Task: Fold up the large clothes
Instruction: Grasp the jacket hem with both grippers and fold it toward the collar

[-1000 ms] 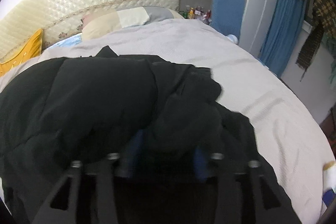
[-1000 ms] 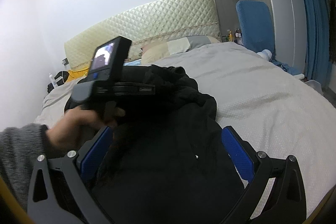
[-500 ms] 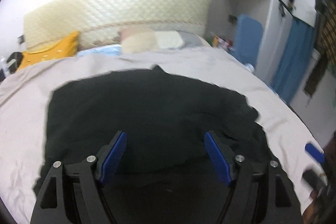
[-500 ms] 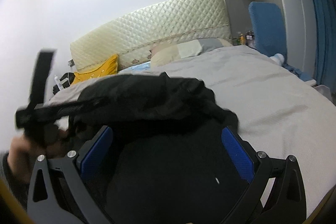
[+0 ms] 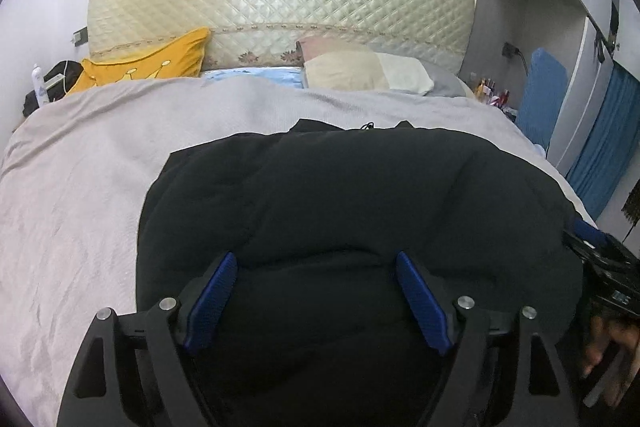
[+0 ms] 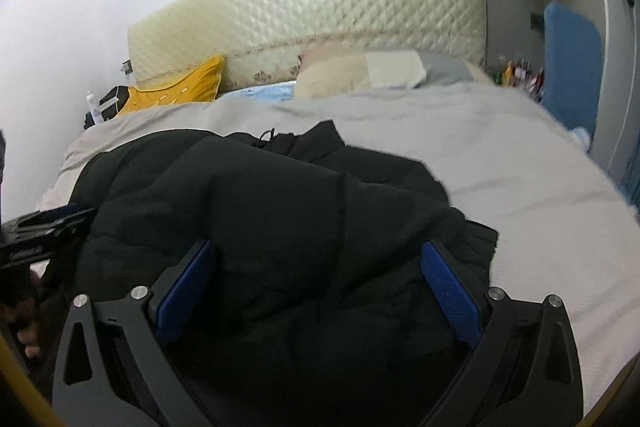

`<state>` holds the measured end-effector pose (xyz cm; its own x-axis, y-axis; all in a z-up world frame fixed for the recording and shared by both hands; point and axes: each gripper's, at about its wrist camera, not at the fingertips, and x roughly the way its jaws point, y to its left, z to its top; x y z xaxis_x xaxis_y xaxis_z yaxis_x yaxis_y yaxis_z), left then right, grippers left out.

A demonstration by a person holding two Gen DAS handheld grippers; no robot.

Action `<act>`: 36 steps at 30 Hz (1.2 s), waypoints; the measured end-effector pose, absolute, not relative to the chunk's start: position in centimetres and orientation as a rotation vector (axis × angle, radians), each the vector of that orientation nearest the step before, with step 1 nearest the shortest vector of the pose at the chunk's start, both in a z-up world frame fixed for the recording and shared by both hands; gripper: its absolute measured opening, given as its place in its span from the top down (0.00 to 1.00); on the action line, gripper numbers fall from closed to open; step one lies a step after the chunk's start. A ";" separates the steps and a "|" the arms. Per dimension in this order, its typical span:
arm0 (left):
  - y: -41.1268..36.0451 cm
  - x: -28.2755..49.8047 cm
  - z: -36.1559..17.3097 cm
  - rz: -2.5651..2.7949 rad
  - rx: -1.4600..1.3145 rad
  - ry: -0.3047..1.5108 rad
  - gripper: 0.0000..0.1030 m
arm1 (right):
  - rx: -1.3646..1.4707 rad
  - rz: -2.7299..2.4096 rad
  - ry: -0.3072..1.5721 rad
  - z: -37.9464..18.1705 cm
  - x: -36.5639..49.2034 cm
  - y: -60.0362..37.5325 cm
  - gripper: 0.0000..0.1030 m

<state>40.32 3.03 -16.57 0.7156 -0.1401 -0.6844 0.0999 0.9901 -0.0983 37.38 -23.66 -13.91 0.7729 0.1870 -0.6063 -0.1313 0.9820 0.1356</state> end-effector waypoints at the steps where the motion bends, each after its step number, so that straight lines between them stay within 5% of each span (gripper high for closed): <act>1: 3.1 40.5 -16.8 -0.132 -0.052 0.763 0.20 | 0.085 0.181 0.667 -14.4 38.0 -23.5 0.01; 18: 3.0 41.7 -19.9 -0.135 -0.051 0.778 0.18 | -0.009 0.173 0.696 -18.1 40.8 -21.7 0.00; 36: 4.6 28.0 -12.1 -0.178 -0.136 0.738 0.18 | 0.010 0.189 0.644 -10.1 26.7 -21.8 0.00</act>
